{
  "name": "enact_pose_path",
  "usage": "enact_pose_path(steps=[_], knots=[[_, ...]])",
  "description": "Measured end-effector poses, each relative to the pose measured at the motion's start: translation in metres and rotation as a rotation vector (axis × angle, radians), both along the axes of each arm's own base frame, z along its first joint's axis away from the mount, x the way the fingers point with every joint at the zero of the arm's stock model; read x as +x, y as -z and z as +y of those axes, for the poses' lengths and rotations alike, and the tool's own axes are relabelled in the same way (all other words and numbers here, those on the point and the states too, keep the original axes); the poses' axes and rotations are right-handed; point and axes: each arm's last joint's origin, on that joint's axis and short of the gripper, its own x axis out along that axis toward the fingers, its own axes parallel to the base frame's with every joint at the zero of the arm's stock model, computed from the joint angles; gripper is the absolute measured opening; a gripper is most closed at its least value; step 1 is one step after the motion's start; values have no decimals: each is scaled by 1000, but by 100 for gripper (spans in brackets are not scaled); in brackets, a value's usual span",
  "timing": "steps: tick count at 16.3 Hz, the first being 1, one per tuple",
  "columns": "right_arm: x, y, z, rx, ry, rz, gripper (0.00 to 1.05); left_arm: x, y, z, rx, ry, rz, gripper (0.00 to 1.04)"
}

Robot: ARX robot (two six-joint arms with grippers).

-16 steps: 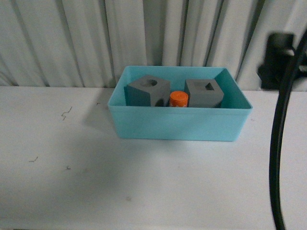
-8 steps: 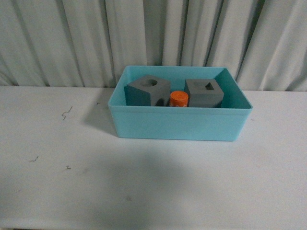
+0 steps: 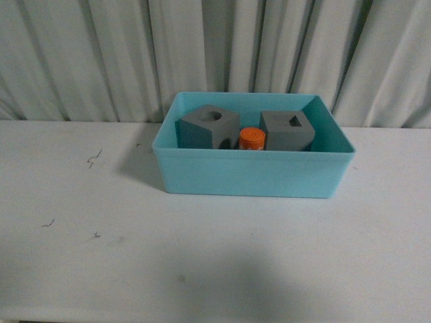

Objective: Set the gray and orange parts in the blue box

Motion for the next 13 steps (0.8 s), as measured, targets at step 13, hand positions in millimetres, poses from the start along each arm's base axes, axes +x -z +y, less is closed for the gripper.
enact_pose_path(steps=[13], knots=[[-27,-7,0,0,0,-31,2,0,0,0,0,0,0,98]])
